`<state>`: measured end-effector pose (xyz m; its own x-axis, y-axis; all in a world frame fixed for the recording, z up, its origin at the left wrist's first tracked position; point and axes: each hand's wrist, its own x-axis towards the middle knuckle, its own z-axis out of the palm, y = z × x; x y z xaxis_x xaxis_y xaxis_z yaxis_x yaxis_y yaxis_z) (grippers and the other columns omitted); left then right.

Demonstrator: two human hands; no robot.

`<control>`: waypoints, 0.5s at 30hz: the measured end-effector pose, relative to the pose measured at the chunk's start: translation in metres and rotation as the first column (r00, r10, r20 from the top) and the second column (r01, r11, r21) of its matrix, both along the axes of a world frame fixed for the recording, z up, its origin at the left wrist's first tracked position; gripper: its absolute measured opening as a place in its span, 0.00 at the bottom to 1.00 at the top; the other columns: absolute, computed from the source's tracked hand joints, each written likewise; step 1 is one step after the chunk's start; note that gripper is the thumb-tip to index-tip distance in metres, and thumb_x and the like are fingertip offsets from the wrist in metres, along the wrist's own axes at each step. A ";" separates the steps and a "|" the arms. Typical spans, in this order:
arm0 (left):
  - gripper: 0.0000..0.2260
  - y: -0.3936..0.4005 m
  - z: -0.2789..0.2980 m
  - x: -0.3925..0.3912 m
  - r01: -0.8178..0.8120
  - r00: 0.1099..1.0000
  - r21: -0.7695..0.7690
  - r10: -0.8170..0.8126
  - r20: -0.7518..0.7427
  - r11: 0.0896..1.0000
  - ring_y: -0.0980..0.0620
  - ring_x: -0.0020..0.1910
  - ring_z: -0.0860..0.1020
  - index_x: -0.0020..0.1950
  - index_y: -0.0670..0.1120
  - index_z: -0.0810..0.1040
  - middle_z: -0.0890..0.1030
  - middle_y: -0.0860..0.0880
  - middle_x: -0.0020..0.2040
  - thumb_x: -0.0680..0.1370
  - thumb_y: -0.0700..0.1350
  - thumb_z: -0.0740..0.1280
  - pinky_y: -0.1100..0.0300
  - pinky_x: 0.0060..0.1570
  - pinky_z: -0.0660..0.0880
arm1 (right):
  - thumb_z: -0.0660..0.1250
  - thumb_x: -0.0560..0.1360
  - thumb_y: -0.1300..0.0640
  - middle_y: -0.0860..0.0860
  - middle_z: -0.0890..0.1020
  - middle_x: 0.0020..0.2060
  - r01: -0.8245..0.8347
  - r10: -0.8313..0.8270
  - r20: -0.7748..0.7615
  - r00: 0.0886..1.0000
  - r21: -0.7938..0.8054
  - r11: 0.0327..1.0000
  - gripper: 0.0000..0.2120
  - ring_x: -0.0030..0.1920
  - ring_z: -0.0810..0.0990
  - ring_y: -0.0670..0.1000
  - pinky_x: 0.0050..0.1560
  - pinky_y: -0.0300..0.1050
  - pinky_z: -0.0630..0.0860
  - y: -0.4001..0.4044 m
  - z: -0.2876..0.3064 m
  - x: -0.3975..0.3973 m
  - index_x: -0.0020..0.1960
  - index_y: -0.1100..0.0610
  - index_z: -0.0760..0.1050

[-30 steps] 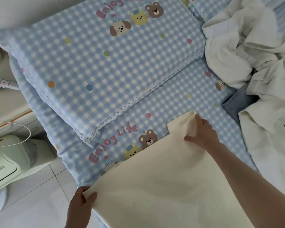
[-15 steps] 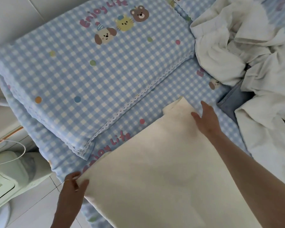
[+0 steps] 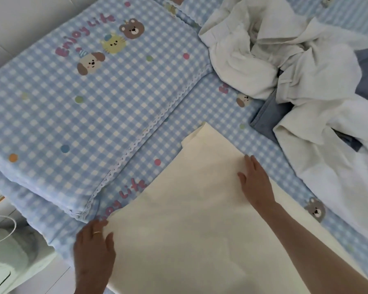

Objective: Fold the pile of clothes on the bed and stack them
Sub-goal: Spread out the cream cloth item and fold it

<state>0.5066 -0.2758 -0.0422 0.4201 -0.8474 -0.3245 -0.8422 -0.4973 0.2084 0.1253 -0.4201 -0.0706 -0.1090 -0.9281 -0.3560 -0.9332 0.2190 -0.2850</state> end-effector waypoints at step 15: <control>0.16 -0.144 -0.011 -0.079 0.224 0.875 0.197 -0.108 -0.471 0.955 0.46 0.70 0.64 0.70 0.54 0.66 0.68 0.53 0.70 0.82 0.50 0.55 0.55 0.67 0.55 | 0.62 0.78 0.58 0.48 0.77 0.52 -0.791 0.787 -0.098 0.610 -0.007 0.612 0.11 0.59 0.73 0.52 0.74 0.49 0.50 -0.106 0.026 0.089 0.59 0.51 0.74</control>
<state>0.4273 -0.4193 -0.0528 0.0391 -0.7642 -0.6437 -0.7589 -0.4418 0.4784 0.2147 -0.5264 -0.0442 0.6480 -0.6829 -0.3372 -0.7576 -0.6234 -0.1935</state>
